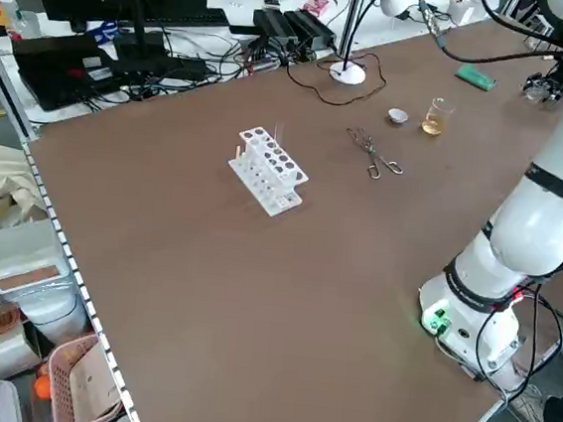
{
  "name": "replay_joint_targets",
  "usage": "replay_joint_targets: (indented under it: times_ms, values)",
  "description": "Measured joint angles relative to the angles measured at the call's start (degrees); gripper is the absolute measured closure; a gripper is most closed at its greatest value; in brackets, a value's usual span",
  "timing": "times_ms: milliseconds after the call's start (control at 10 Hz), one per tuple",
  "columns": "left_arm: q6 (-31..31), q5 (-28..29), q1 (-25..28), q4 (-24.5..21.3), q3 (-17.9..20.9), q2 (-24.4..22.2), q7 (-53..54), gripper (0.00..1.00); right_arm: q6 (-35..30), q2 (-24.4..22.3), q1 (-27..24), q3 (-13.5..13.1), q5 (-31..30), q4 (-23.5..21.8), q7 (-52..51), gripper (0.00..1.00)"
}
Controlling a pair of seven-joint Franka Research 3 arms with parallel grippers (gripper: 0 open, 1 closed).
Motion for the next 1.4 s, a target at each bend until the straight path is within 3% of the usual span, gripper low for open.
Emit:
replay_joint_targets:
  times_ms: [1400]
  values:
    - [0.0,0.0,0.0,0.0,0.0,0.0,0.0,0.0,-4.8,0.0,-1.2,0.2,-1.8,1.6,0.0,0.0]
